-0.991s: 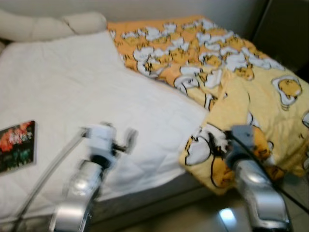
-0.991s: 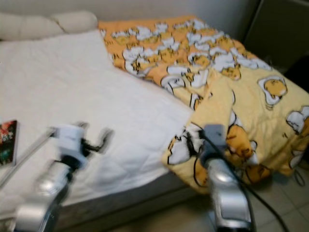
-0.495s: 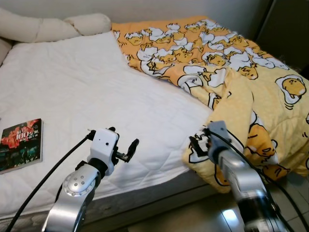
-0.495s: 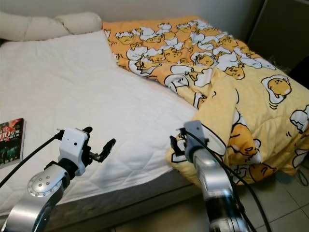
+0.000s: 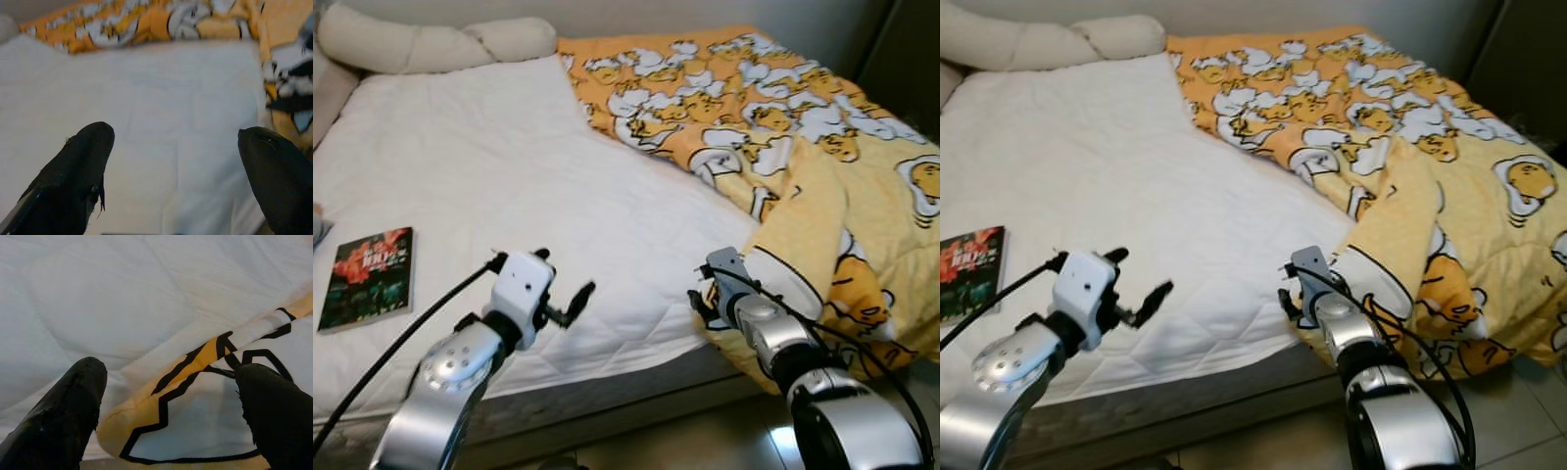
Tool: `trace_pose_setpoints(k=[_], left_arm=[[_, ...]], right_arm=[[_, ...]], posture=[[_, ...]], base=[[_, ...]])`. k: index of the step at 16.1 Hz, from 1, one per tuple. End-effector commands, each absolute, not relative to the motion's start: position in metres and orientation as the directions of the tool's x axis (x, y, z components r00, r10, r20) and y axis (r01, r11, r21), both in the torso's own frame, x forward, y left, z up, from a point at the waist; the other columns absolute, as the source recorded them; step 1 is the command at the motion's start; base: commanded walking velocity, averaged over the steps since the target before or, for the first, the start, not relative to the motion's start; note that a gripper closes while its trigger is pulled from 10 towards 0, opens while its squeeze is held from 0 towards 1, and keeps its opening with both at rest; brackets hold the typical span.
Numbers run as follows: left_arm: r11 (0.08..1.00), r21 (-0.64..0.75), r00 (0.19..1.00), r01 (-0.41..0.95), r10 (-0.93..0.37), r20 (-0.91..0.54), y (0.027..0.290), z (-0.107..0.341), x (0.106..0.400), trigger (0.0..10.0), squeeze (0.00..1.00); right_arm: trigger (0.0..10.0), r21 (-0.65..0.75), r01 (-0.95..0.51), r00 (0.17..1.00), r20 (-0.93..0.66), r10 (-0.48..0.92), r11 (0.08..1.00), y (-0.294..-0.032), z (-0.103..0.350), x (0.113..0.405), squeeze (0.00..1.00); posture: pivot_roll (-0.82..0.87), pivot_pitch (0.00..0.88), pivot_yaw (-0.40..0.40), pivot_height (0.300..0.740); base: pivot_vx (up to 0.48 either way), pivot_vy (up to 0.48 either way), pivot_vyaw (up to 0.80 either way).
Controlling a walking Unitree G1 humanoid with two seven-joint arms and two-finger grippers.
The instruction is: Clean up the room
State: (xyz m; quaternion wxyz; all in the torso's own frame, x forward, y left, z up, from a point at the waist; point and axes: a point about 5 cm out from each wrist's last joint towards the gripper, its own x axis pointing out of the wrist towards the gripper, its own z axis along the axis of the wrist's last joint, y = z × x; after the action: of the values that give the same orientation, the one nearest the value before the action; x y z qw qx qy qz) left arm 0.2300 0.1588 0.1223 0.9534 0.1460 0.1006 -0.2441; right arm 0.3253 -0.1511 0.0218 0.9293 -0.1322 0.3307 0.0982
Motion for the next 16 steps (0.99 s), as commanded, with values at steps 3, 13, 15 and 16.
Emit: trace_pose_setpoints(k=[3,13,15,16], left_arm=[[0.813,0.241,0.837,0.529,-0.454,-0.306,0.161,0.126,0.212,10.0,0.57],[0.751,0.287,0.781,0.595,-0.455,-0.428,0.171,0.133,0.169,10.0,0.58],[0.752,0.285,0.778,0.595,-0.45,-0.439,0.172,0.132,0.164,10.0,0.58],[0.753,0.282,0.776,0.595,-0.446,-0.445,0.172,0.132,0.162,10.0,0.58]], right_arm=[[10.0,-0.215,-0.232,0.777,-0.627,0.048,0.949,-0.152,0.022,0.327,0.0],[0.0,-0.182,-0.144,0.77,-0.638,-0.006,0.973,-0.159,0.01,0.318,0.0],[0.0,-0.184,-0.135,0.773,-0.634,-0.013,0.974,-0.161,0.012,0.319,0.0],[0.0,-0.167,-0.115,0.773,-0.635,-0.018,0.979,-0.162,0.012,0.319,0.0]], posture=[[0.24,0.083,0.007,0.74],[0.31,0.165,0.003,0.74],[0.32,0.174,0.001,0.74],[0.32,0.176,0.001,0.74]], base=[[0.0,0.0,0.0],[0.0,0.0,0.0],[0.0,0.0,0.0],[0.0,0.0,0.0]])
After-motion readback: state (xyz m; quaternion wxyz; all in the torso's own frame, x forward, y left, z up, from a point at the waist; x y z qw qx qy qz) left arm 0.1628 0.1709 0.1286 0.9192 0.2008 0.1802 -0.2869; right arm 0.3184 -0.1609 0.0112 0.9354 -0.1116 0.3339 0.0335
